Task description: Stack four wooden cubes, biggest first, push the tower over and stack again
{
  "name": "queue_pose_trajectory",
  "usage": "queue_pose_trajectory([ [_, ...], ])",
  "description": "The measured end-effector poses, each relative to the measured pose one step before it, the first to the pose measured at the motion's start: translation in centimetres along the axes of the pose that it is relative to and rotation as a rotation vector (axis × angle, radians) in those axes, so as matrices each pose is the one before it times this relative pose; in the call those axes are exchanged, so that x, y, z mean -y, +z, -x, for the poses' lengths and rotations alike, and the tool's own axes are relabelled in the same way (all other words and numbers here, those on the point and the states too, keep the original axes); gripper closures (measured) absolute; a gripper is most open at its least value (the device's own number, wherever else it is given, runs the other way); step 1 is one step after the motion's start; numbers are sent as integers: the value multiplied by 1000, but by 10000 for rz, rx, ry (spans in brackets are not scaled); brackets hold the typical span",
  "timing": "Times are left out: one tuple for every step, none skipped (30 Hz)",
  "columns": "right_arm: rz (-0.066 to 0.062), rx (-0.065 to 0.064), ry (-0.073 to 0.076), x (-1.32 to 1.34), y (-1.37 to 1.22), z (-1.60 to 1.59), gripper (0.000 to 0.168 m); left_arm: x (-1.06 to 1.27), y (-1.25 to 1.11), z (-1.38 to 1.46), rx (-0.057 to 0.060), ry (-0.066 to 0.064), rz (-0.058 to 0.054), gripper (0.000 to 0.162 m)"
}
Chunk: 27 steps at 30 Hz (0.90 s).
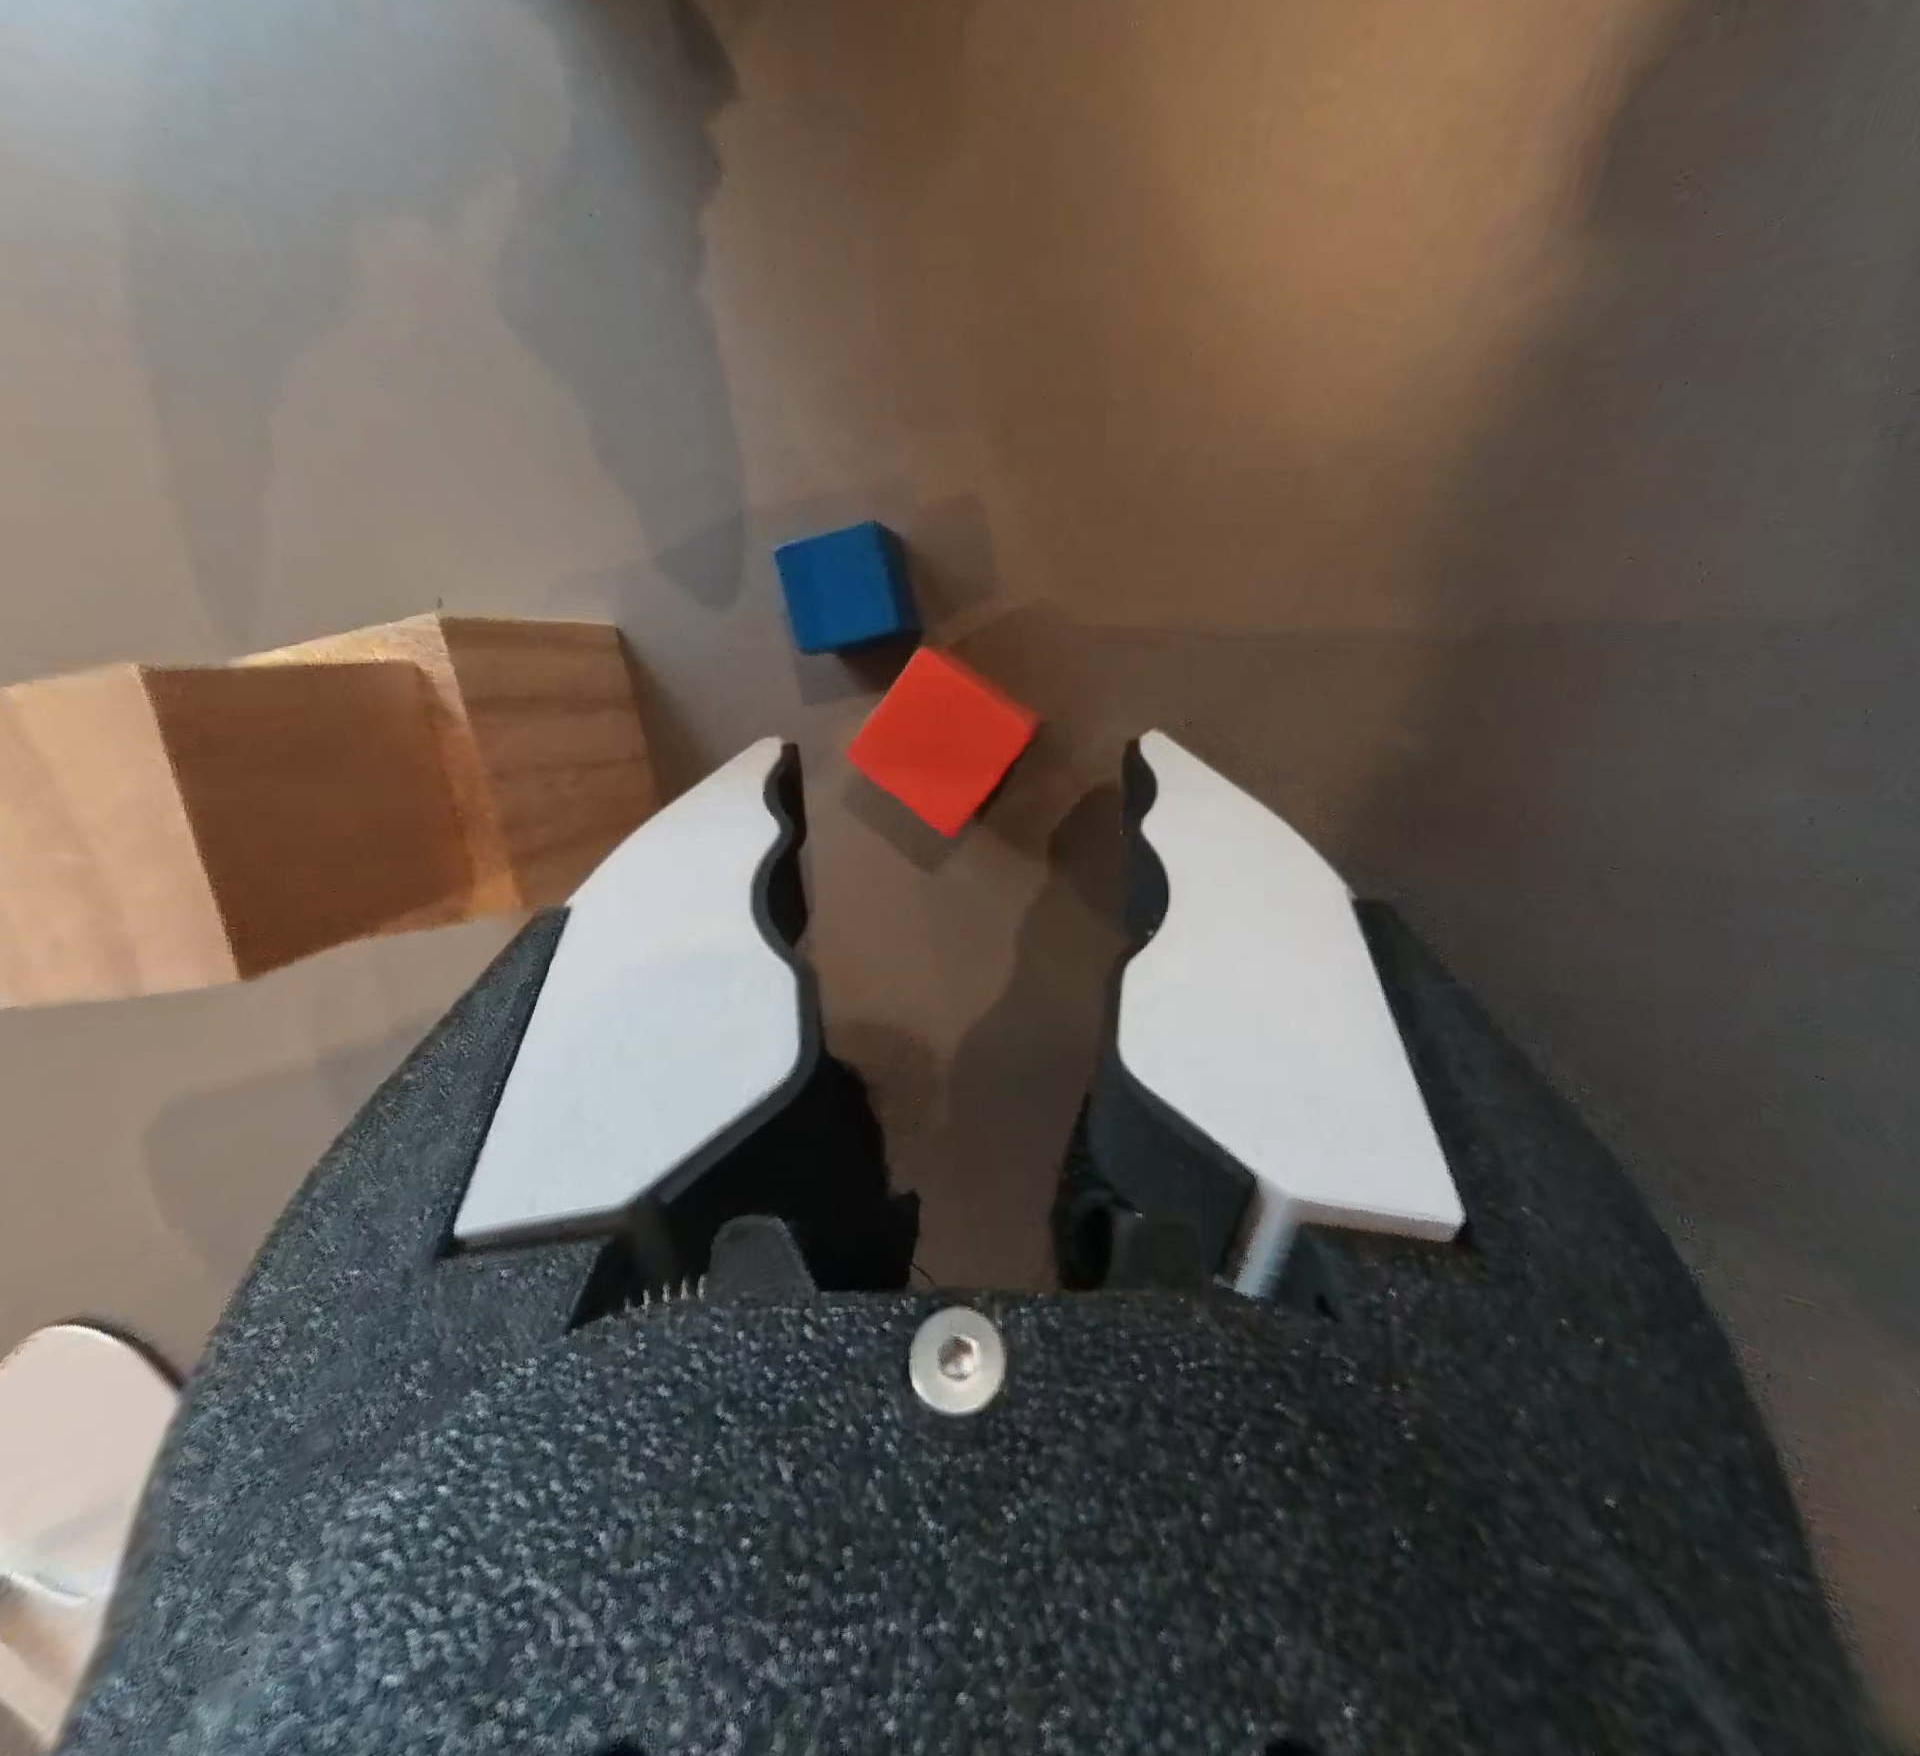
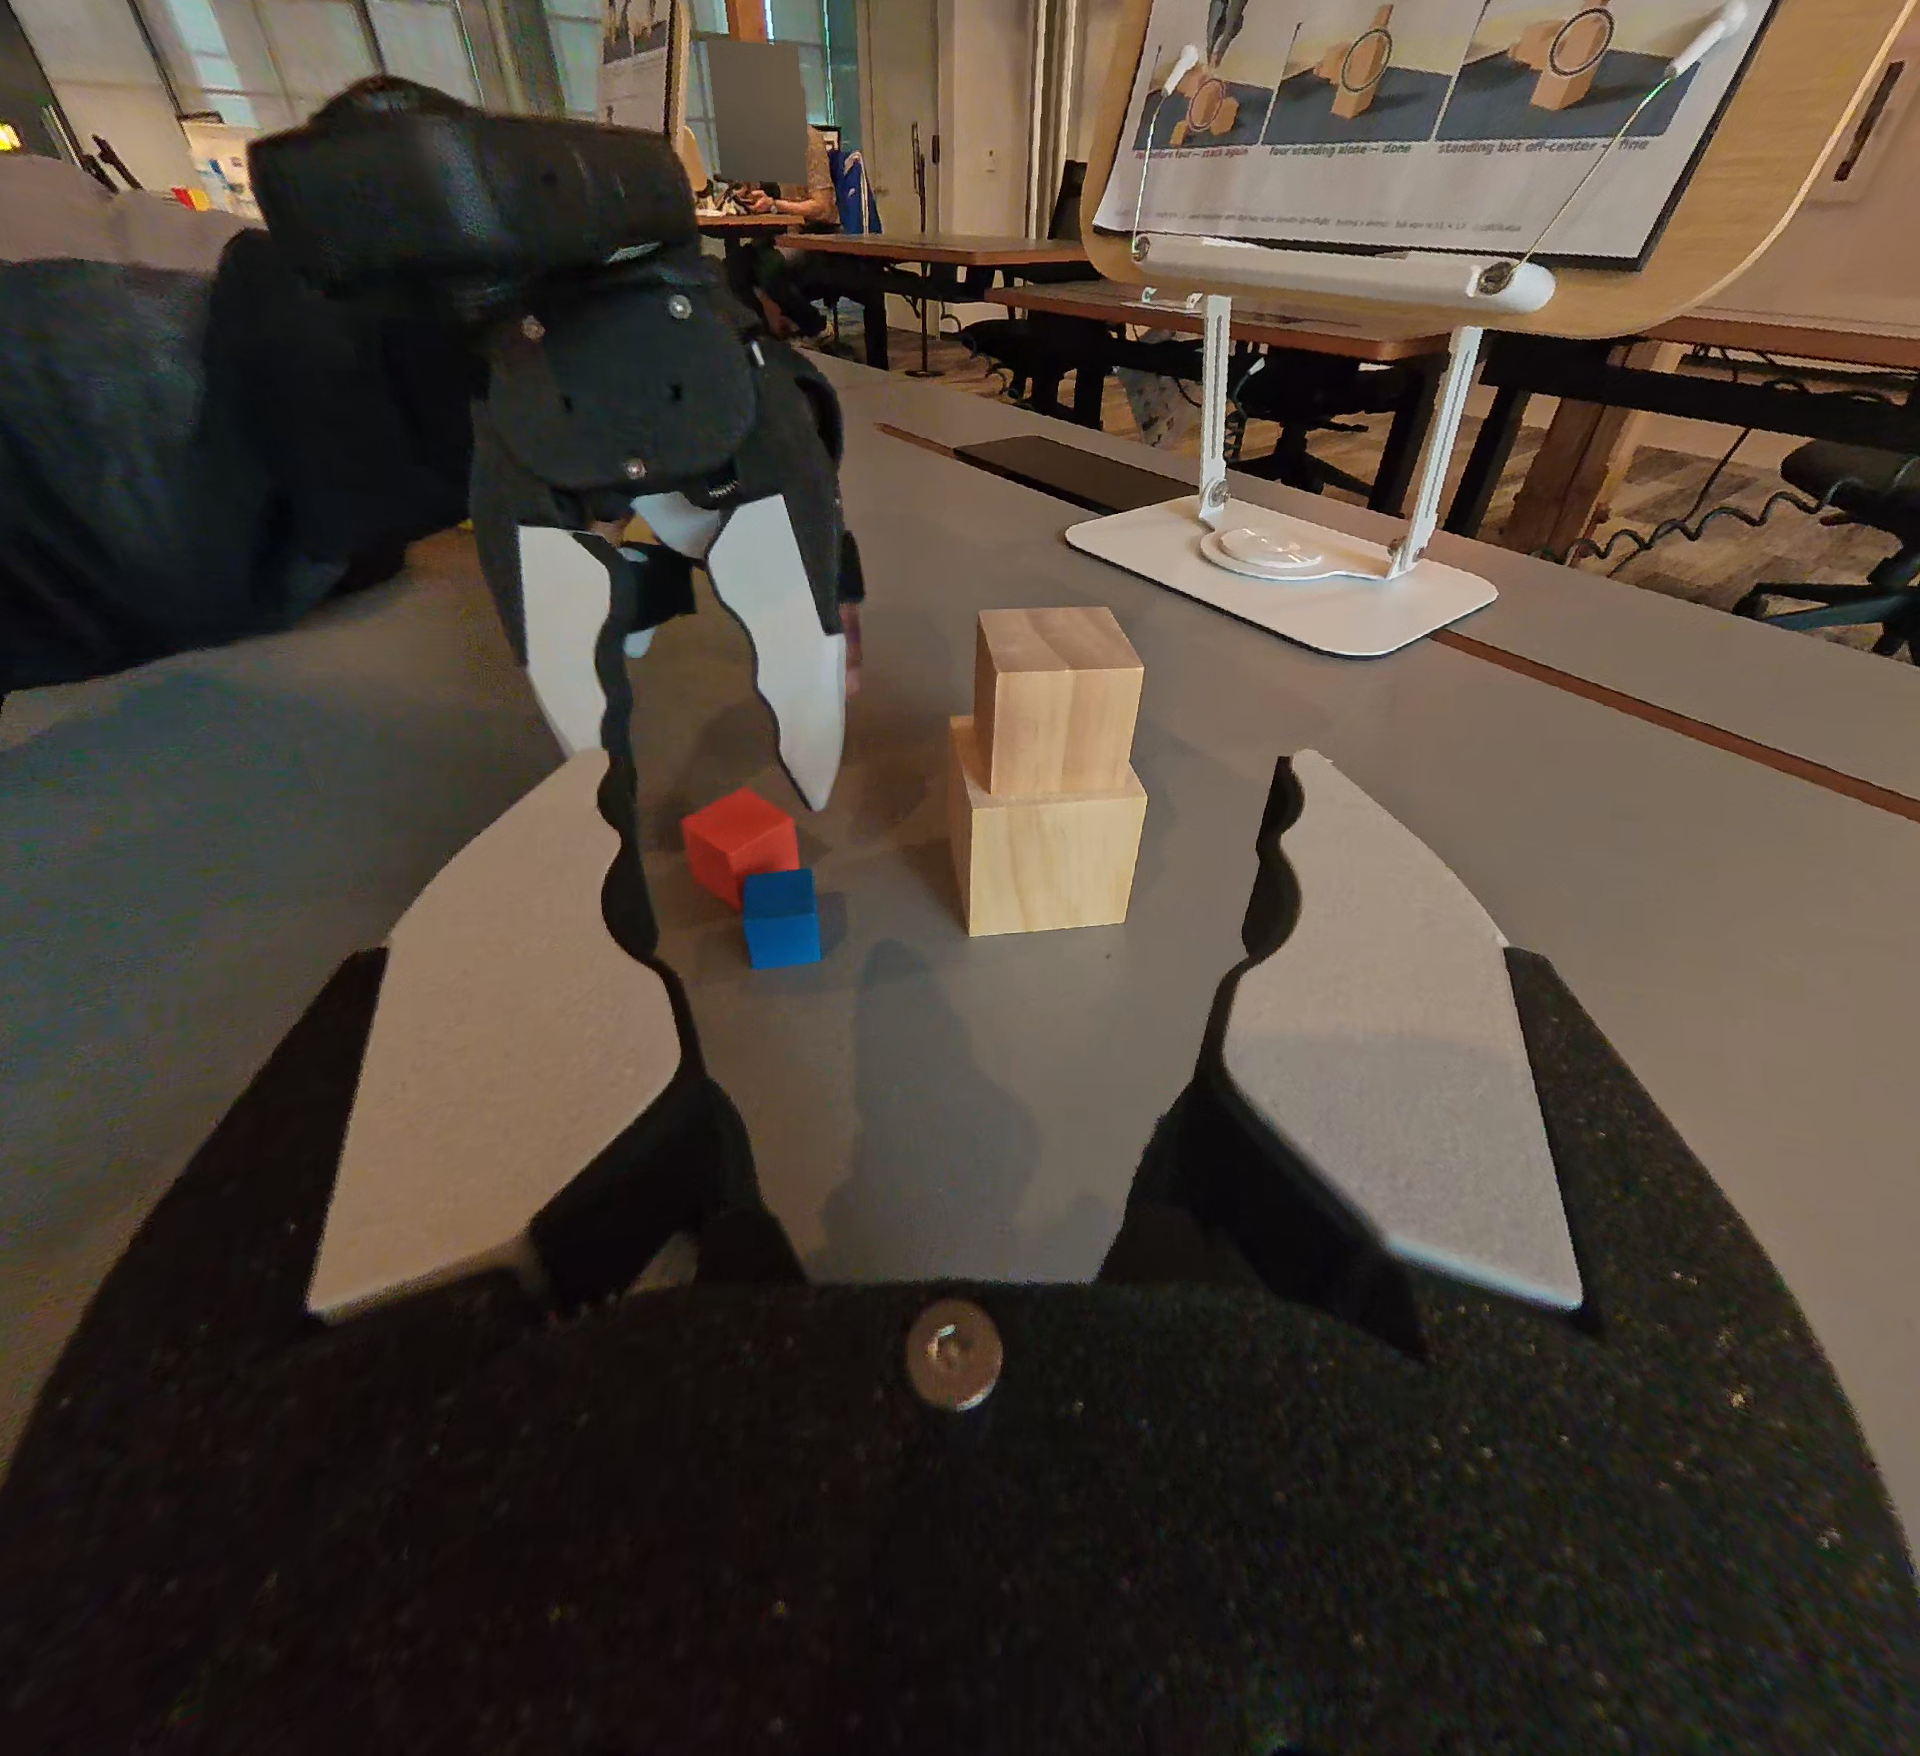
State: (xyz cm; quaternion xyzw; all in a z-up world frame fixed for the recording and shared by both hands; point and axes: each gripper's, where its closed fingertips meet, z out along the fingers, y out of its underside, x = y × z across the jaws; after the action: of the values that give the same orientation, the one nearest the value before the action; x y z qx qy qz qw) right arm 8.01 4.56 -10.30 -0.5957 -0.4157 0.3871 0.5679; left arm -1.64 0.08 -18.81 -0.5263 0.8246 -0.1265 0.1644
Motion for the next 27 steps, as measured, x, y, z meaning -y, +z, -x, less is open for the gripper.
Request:
queue_pose_trajectory([
  [1, 5, 2, -2, -1, 8, 56, 80, 26, 180, -30, 299, 39, 105],
  [1, 4, -3, -2, -1, 3, 56, 92, -4, 104, -88, 280, 60, 107],
  [0, 5, -5, 0, -4, 12, 56, 70, -7, 108, -94, 241, 107, 108],
  [-2, 3, -8, 13, -3, 7, 56, 62, 9, 89, -117, 221, 122, 110],
  [-3, 3, -6, 4, -1, 9, 56, 67, 31, 38, -150, 212, 106, 112],
  [-2, 2, 1, -8, -8, -1, 56, 96, 59, 2, -174, 168, 78, 114],
  [-3, 0, 3, 3, 2, 2, 56, 69, 85, -26, -196, 102, 76, 114],
  [-8, -2, 2, 10, -13, -9, 56, 12, 107, -34, -183, 57, 103, 115],
  [-11, 1, -1, 13, -14, 3, 56, -59, 123, 18, -128, 53, 130, 116],
  [-7, 1, -2, 18, -9, 5, 56, -115, 129, 39, -82, 64, 130, 117],
  [-1, 5, -2, 2, 1, 5, 56, -66, 144, 7, -78, 57, 87, 117],
  [7, 9, -4, -9, 4, 12, 56, 15, 145, -66, -111, 43, 20, 119],
  [15, 9, -10, -17, 14, 25, 56, 56, 144, -112, -117, 43, -12, 121],
  [12, 7, -15, -15, 3, 23, 56, -13, 141, -95, -81, 50, 26, 124],
  [6, 2, -18, -6, 8, 16, 56, -141, 164, -54, -40, 39, 93, 128],
  [4, 3, -14, -5, -1, 17, 56, -175, 168, -35, -13, 9, 88, 130],
  [0, 2, -4, 0, -3, 9, 56, -46, 77, -27, -2, -29, -41, 131],
  [-5, 3, 0, 6, 3, 3, 56, -4, -41, -82, -25, -72, -85, 131],
  [-5, 6, -1, 15, -7, 3, 56, -108, -121, -128, -50, -141, -26, 132],
  [-3, 2, 4, 3, -4, -7, 56, -119, -243, -122, -46, -222, -40, 132],
  [-2, -2, 9, 1, -5, -9, 56, -52, -400, -137, -53, -271, -106, 132],
  [0, -1, 6, 1, 4, -7, 56, 9, -589, -153, -62, -297, -159, 132],
  [-3, 1, 0, 3, -7, -2, 56, 75, -767, -100, -18, -319, -187, 132],
  [-1, 1, -4, 1, 6, 12, 56, 128, -935, 49, 82, -305, -193, 132],
  [9, 3, -4, -10, 3, 5, 56, 142, -1092, 193, 168, -265, -174, 132],
  [16, 4, -1, -20, 11, 2, 56, 134, -1197, 405, 273, -239, -143, 132],
  [14, 4, 3, -17, 12, 5, 56, 94, -1233, 743, 444, -230, -81, 132],
])
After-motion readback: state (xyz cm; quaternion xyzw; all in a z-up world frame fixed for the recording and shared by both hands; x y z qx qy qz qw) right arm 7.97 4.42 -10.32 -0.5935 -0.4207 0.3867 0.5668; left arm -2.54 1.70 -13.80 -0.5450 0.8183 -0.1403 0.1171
